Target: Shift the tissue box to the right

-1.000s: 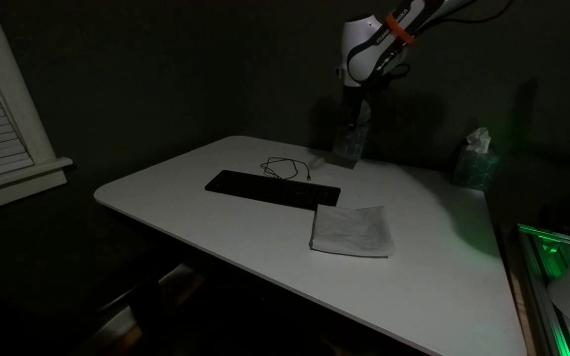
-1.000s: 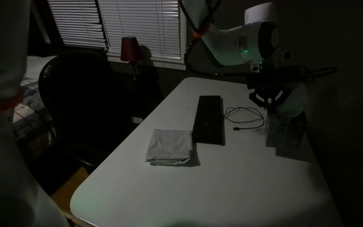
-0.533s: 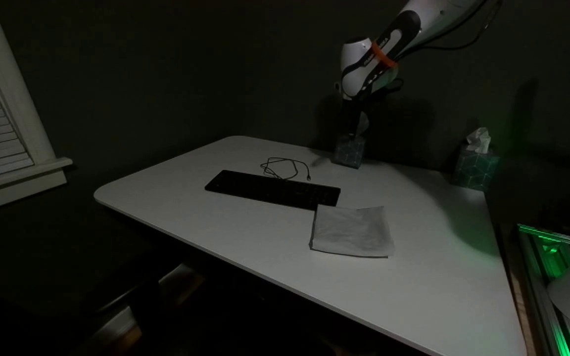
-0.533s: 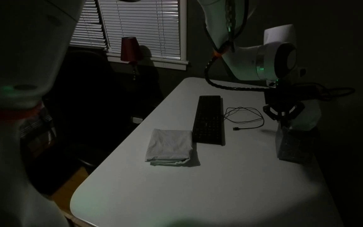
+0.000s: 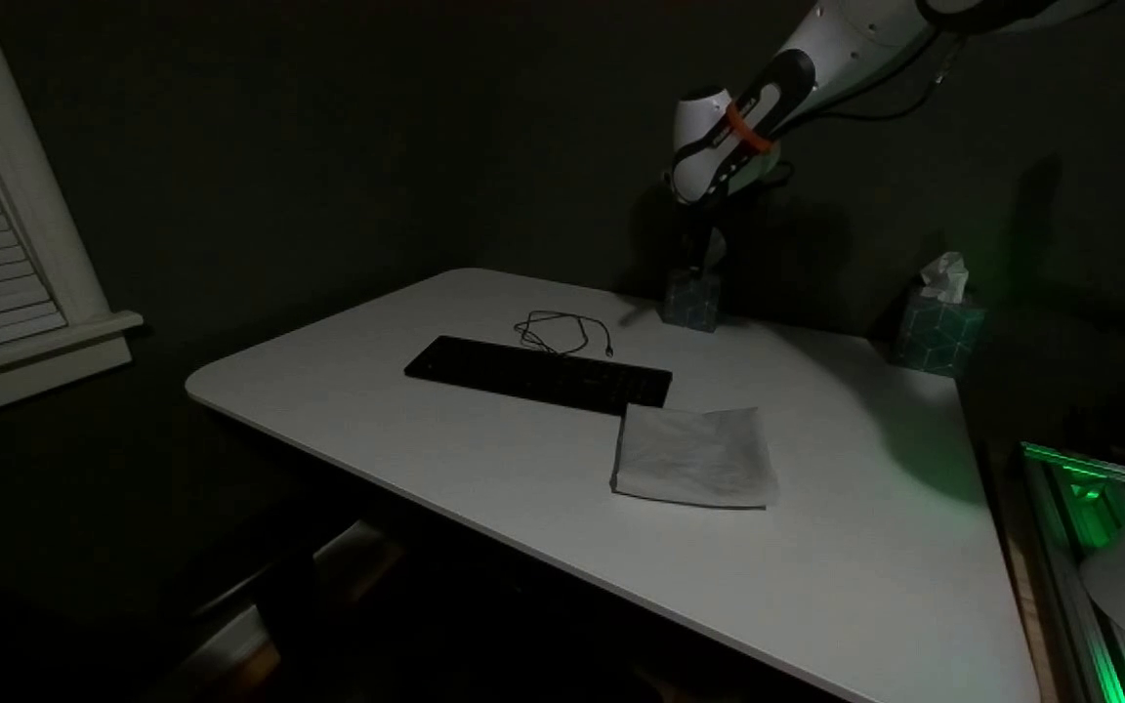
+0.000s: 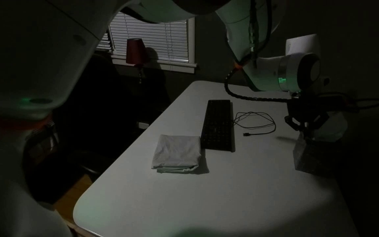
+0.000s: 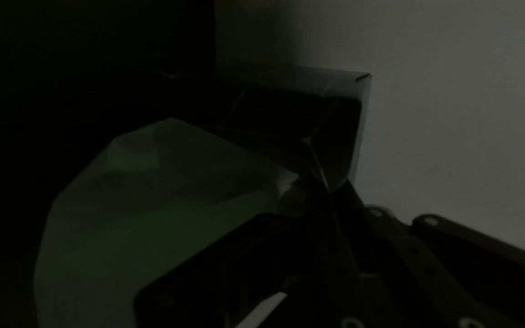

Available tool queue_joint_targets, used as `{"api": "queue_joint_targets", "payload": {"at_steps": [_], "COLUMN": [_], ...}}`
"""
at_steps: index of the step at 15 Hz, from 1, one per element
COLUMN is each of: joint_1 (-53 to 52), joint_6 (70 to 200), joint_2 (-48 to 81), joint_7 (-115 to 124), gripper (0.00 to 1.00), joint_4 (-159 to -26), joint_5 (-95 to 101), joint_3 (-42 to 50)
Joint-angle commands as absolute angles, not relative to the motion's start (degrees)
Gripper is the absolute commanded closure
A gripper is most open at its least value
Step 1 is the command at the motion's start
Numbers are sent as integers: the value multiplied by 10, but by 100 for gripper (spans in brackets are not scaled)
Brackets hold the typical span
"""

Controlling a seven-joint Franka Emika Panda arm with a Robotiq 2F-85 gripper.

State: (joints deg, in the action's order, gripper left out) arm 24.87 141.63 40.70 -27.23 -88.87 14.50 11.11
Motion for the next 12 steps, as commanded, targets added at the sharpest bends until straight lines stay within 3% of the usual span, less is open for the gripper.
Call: {"api": "queue_joint_targets", "payload": {"at_steps": [1, 4, 10, 12], "joint_1": [256, 249, 231, 219], "joint_6": [1405, 1412, 1304, 1234], "joint_2": [435, 417, 337, 300], "joint_7": [-279, -268, -276, -257], "gripper": [66, 45, 0, 0], "joint_4": [-852, -858, -893, -907], "joint_5": [142, 150, 147, 141], "joint_3": [112, 119, 116, 117]}}
